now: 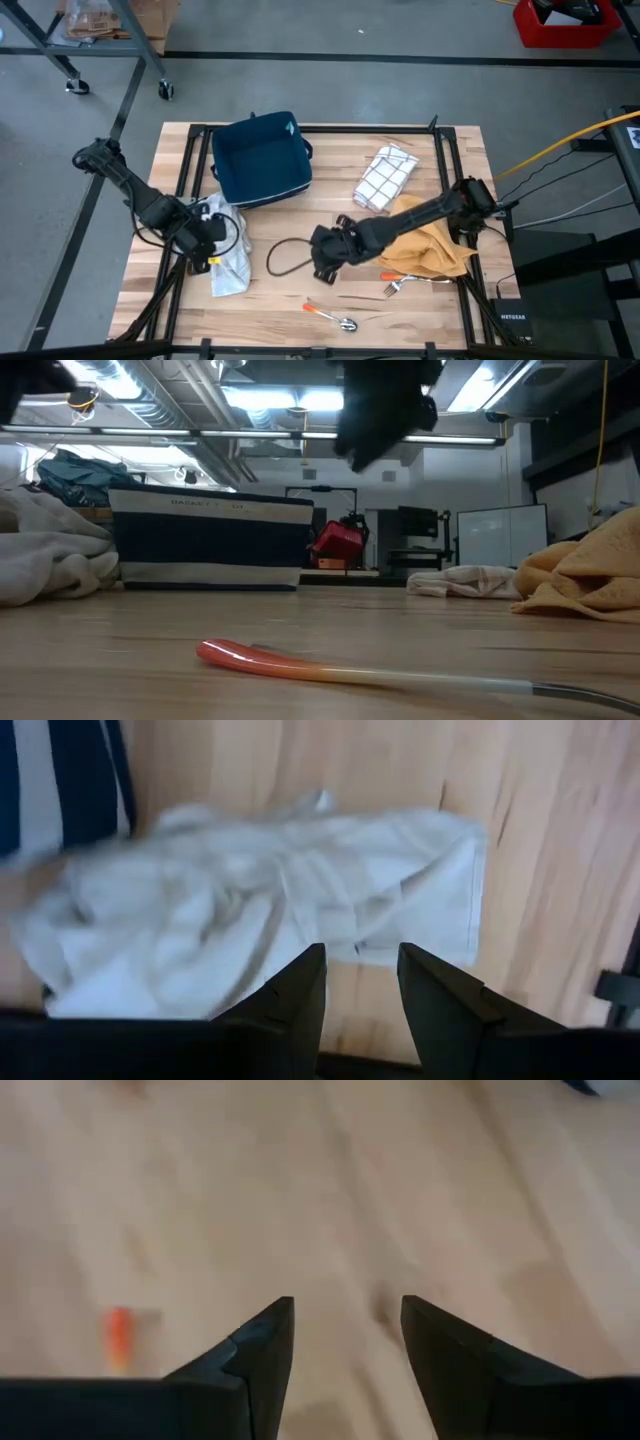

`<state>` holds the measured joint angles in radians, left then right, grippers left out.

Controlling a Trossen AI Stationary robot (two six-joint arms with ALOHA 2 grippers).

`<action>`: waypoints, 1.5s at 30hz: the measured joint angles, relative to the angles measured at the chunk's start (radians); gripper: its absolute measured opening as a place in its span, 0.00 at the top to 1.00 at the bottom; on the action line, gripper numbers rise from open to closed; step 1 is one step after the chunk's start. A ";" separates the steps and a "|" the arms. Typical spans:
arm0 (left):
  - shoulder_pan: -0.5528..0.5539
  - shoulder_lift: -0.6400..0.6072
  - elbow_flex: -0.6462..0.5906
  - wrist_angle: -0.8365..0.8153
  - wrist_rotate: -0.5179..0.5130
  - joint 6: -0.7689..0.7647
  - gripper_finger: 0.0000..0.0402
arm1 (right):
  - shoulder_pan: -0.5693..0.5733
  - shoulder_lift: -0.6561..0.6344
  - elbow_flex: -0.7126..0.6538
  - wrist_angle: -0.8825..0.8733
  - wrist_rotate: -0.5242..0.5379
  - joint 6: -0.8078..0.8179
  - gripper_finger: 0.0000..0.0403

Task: Fold towel
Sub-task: Fold the left white patterned towel

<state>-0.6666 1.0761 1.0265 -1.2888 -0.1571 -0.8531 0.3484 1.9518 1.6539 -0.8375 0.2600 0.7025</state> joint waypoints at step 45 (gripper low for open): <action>-0.232 0.026 -0.371 0.161 -0.083 -0.777 0.79 | 0.090 0.000 0.000 0.298 0.151 -0.001 0.53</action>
<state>-0.8987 1.1023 0.6559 -1.1282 -0.2398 -1.6299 0.4381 1.9518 1.6543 -0.5396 0.4114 0.7017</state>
